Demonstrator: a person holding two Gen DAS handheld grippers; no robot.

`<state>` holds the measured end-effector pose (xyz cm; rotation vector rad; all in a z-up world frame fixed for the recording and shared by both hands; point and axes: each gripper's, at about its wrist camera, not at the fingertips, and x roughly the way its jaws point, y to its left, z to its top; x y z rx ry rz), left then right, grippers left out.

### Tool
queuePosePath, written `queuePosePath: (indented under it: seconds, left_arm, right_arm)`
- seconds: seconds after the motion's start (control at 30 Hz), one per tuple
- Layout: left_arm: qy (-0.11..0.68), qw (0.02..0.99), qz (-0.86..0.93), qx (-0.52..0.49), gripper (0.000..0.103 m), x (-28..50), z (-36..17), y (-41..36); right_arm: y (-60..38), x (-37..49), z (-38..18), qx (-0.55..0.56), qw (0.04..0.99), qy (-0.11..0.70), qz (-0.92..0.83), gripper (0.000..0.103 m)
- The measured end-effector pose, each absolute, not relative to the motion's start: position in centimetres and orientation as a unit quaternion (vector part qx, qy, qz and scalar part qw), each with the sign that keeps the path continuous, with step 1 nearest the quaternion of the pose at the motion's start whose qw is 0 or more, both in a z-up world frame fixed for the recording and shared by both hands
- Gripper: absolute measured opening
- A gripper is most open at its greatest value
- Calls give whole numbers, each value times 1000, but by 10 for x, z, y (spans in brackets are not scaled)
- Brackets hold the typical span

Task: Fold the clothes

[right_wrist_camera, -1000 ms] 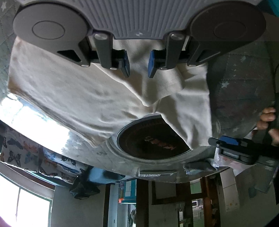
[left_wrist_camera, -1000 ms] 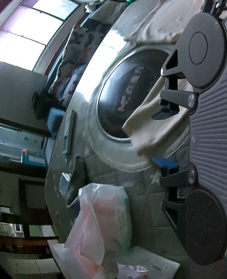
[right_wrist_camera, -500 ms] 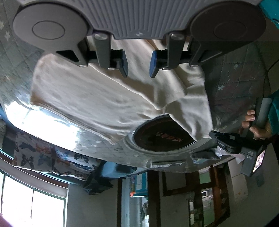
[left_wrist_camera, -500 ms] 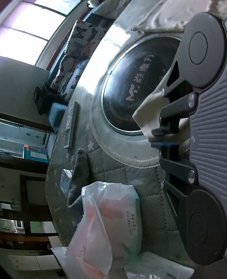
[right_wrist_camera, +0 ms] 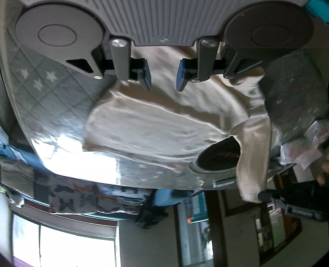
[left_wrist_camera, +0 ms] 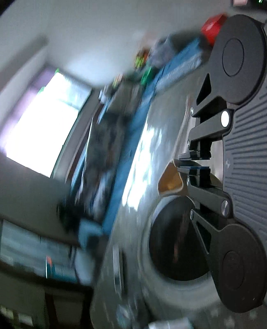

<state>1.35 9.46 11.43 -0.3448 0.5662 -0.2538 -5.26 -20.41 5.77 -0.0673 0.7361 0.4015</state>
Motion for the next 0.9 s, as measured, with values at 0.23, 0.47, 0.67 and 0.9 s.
queuePosePath:
  seconds: [0.23, 0.47, 0.67, 0.9]
  left_arm:
    - [306, 903, -266, -142, 5, 16, 106, 1]
    - [378, 856, -332, -119, 6, 38, 53, -57]
    - [431, 825, -347, -118, 12, 42, 21, -66]
    - [411, 858, -288, -113, 16, 39, 31, 1]
  right_arm:
    - [-237, -66, 53, -2, 919, 359, 162, 26]
    - [-261, -75, 49, 20, 923, 362, 132, 26]
    - [-255, -69, 53, 25, 923, 356, 140, 26]
    - [-245, -60, 56, 28, 924, 350, 152, 26]
